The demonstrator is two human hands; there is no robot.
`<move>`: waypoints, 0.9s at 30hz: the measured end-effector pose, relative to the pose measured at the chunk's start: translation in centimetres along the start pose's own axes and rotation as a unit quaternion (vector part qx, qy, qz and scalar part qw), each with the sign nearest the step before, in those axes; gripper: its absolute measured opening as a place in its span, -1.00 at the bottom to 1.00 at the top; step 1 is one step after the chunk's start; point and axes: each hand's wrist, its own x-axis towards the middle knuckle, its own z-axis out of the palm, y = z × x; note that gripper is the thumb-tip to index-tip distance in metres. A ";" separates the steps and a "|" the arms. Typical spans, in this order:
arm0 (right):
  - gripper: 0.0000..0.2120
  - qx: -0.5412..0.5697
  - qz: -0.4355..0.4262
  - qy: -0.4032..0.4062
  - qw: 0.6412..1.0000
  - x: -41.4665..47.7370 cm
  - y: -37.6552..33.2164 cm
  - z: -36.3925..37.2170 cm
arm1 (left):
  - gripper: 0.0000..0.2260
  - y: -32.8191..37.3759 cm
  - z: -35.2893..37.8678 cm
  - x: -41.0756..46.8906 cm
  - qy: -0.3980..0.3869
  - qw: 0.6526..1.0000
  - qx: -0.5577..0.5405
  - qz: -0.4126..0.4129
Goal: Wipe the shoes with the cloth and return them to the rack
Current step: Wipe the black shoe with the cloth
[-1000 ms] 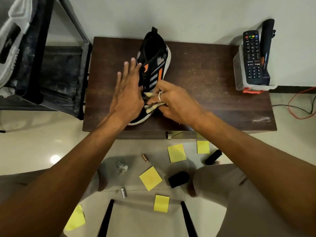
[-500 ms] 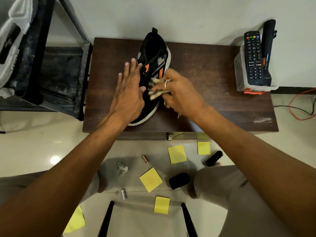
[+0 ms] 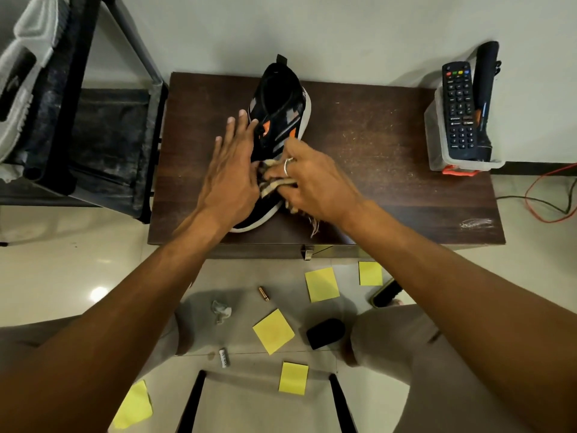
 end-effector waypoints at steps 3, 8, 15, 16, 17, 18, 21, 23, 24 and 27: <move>-0.79 -0.038 0.005 0.066 0.997 1.3 1.3 -0.5 | -0.38 0.0 0.0 0.0 0.002 1.000 -0.010 -0.012; -0.86 -0.082 0.011 0.161 0.983 2.3 2.9 -0.4 | -0.38 0.3 0.1 0.1 0.009 0.999 -0.025 -0.022; -0.75 -0.075 0.050 0.108 0.990 2.5 1.9 -0.8 | -0.38 0.4 0.2 0.2 0.011 0.999 -0.017 -0.029; -0.74 -0.075 0.045 0.069 0.994 2.2 1.5 -1.1 | -0.38 0.4 0.2 0.2 0.014 0.999 -0.014 -0.030; -0.72 -0.076 0.036 0.030 0.996 1.8 1.1 -1.3 | -0.38 0.5 0.2 0.1 0.017 0.999 -0.012 -0.031; -0.71 -0.077 0.027 -0.002 0.997 1.5 0.7 -1.4 | -0.38 0.5 0.3 0.1 0.018 0.999 -0.011 -0.032; -0.69 -0.076 0.014 -0.070 0.995 1.2 -0.3 -1.5 | -0.38 0.5 0.3 0.2 0.017 0.999 -0.012 -0.029; -0.70 -0.079 0.002 -0.088 0.993 1.4 -0.6 -1.6 | -0.38 0.4 0.2 0.1 0.016 0.999 -0.011 -0.027; -0.71 -0.080 -0.001 -0.084 0.993 1.5 -0.4 -1.7 | -0.38 0.4 0.2 0.1 0.014 1.000 -0.012 -0.025; -0.75 -0.083 0.012 -0.005 0.996 2.1 0.4 -1.9 | -0.37 0.3 0.2 0.1 0.010 1.000 -0.016 -0.023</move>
